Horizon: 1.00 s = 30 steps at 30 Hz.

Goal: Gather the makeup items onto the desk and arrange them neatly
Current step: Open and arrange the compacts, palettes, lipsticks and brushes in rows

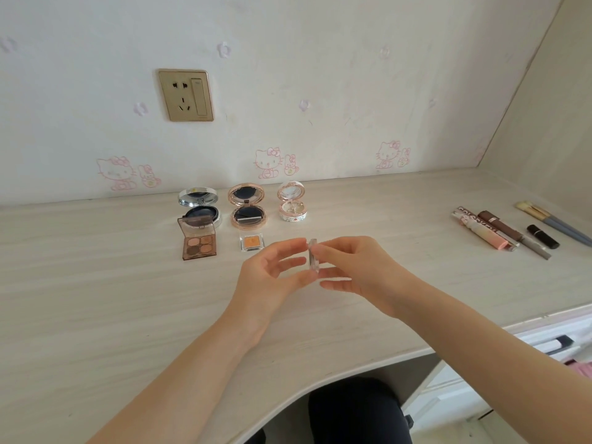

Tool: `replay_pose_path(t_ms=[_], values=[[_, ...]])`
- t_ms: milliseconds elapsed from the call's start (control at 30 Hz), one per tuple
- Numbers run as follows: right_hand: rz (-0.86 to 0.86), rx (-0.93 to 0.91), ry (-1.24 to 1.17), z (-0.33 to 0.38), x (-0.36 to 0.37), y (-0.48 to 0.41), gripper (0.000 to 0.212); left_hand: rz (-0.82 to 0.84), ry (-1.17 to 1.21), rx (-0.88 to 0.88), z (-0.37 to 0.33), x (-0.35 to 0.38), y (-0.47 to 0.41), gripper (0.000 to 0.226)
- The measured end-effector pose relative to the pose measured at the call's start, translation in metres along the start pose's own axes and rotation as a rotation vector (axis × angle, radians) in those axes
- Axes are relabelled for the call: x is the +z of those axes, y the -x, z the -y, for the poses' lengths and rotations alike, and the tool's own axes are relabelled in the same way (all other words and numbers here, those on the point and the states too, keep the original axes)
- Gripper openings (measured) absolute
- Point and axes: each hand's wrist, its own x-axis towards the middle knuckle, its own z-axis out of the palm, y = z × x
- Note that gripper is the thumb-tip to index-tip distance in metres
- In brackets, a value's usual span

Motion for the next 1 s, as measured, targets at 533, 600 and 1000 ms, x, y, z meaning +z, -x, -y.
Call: replay_pose_path(t_ms=[533, 600, 1000], values=[[-0.153, -0.585, 0.652, -0.011, 0.009, 0.004, 0.036, 0.08, 0.598, -0.337, -0.007, -0.001, -0.002, 0.037], [-0.14, -0.6, 0.655, -0.009, 0.008, 0.004, 0.036, 0.081, 0.61, -0.345, -0.007, -0.002, -0.002, 0.037], [-0.085, -0.566, 0.542, -0.003, -0.001, 0.003, 0.02, 0.073, 0.669, -0.349, -0.007, -0.004, -0.004, 0.036]])
